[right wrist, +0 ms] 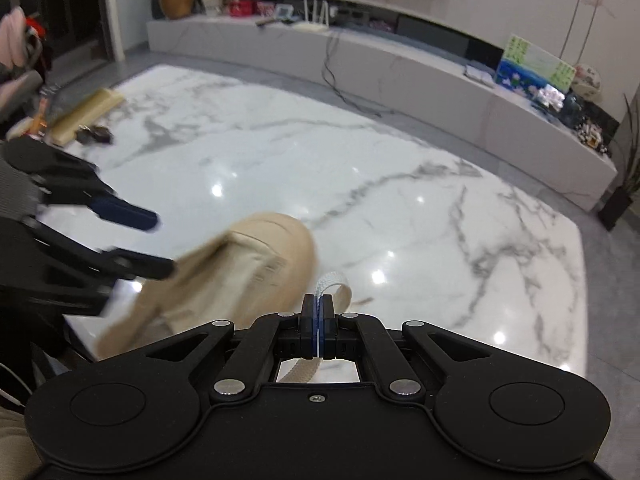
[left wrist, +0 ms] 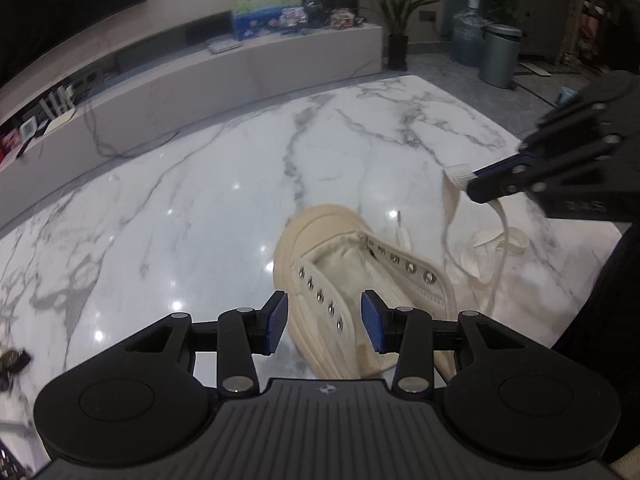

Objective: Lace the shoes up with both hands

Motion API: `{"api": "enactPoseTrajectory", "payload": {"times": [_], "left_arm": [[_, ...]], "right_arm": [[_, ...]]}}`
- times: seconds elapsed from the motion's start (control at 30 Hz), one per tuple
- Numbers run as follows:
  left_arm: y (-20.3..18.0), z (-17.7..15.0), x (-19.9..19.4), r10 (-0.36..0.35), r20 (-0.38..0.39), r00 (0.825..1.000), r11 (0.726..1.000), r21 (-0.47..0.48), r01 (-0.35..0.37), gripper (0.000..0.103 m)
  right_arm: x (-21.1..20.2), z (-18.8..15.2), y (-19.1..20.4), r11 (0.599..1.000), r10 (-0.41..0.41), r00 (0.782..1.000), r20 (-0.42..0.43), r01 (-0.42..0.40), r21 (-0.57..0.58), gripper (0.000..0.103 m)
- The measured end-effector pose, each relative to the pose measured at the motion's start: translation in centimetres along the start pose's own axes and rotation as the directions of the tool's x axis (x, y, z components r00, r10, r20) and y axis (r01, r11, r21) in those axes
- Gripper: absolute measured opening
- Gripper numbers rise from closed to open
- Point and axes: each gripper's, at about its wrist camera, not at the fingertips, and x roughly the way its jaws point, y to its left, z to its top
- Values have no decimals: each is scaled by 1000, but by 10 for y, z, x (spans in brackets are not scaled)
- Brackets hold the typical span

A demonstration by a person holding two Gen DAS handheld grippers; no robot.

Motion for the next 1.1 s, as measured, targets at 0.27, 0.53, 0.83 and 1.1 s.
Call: {"api": "enactPoseTrajectory", "payload": {"times": [0.27,0.53,0.83,1.1], "left_arm": [[4,7,16,-63,2,998,993,103,62,39],[12,10,27,-167,-15,986,975,146,168,39],[11,18,36,-222,-111,969,918,311,246,39],[8,23,48,-217,-171,961,874,404,269,39]], "right_arm": [[30,-3,-39,997,-57,997,-51,59,44,0],[62,-16,-49,994,-65,985,-163,50,-95,14],[42,-17,-13,825,169,960,-221,-261,-501,25],[54,-40,30,481,171,907,-385,-418,-771,25]]}}
